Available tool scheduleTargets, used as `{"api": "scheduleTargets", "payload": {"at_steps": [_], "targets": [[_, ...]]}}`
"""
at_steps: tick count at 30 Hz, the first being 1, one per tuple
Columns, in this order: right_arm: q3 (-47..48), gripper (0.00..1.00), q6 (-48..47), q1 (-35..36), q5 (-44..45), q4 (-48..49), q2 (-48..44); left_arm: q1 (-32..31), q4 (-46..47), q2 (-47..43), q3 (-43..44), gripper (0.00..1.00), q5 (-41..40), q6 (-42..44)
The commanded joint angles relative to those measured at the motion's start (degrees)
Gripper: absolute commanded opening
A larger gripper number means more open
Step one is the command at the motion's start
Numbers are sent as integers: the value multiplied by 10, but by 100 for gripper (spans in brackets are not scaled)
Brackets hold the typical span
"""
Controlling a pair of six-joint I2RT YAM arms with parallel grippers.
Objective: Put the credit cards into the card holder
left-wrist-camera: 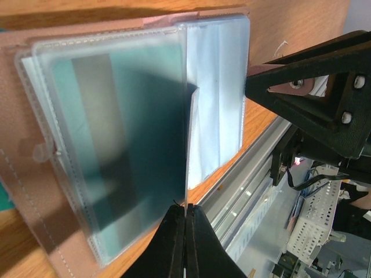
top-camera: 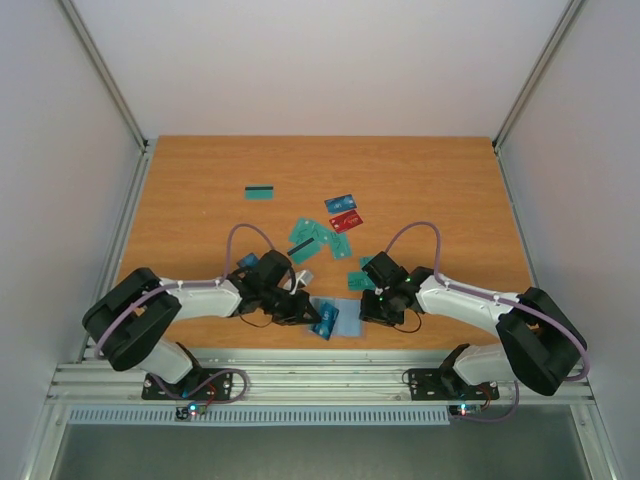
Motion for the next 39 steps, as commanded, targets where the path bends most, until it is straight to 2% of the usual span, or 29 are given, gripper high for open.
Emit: {"api": "scheduleTargets", "payload": {"at_steps": [1,19,39], "targets": [[-4,32,-13,-3,3,-5,12,-3,38,16,22,0,0,11],[-6,29,-9,-4,-13,9,20,-3,64,46,38,0,-9,0],[-22,13,1,-4,-34,4,1,-12,154,93,29,0,-11,-51]]}}
